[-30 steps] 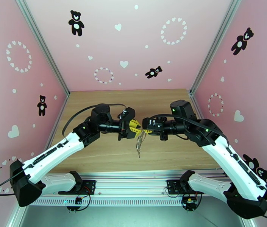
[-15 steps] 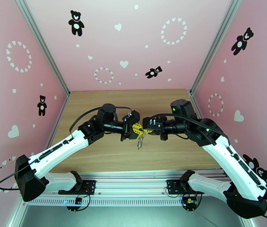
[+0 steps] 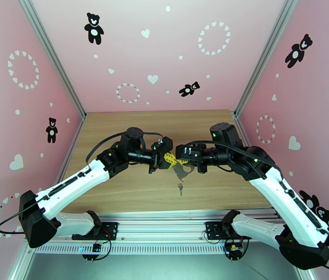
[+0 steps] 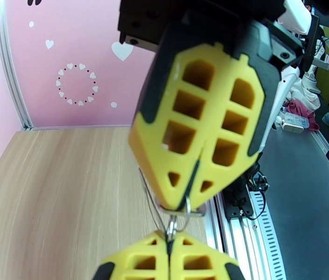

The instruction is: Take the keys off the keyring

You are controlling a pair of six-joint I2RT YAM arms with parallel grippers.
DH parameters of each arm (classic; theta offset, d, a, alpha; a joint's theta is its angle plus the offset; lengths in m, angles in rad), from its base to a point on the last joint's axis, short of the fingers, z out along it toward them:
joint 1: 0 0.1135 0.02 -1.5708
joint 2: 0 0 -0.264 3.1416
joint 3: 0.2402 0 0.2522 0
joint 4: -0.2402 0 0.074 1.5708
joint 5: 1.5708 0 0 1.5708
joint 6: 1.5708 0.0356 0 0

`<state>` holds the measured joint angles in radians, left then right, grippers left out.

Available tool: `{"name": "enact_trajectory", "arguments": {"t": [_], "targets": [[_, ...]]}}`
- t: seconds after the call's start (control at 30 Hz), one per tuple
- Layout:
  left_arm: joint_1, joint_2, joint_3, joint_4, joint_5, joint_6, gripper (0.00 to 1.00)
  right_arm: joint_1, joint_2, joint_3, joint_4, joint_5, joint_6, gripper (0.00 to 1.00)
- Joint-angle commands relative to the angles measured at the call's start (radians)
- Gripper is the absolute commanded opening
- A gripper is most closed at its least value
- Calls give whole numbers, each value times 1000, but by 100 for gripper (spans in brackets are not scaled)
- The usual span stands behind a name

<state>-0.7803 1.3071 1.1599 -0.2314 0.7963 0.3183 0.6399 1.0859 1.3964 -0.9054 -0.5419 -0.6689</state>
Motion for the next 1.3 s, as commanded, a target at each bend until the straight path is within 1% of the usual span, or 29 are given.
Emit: {"name": "enact_trajectory", "arguments": {"t": [0.0,0.27,0.37,0.5,0.6,0.67,0.77,0.83,0.87,0.97,1.1,1.2,1.27], "targets": [[14,-51,-26,45,-4,-3,0,-2,-27,-4,-5,9,-2,0],[24,-125,-93,151,25,-45,0,-17,-73,-61,21,15,29,0],[25,-126,-98,192,42,-70,0,-19,-75,-71,35,5,38,0],[24,-123,-99,222,32,-89,0,-18,-67,-75,36,-4,42,0],[24,-130,-111,233,-31,-99,0,-28,-82,-85,45,2,65,0],[28,-142,-126,236,-113,-115,0,-43,-121,-106,92,-2,103,0],[36,-166,-160,249,-254,-163,0,-78,-170,-159,177,75,237,0],[36,-179,-178,235,-366,-196,0,-109,-183,-203,235,132,372,0],[36,-184,-185,229,-427,-222,0,-125,-188,-229,250,138,433,0],[37,-188,-187,185,-556,-291,0,-153,-201,-341,332,187,633,0],[36,-187,-169,121,-667,-363,0,-168,-183,-522,480,228,885,0],[36,-182,-172,106,-732,-413,0,-188,-138,-660,643,217,1063,0],[36,-177,-171,101,-737,-439,0,-196,-92,-716,710,224,1130,0]]}}
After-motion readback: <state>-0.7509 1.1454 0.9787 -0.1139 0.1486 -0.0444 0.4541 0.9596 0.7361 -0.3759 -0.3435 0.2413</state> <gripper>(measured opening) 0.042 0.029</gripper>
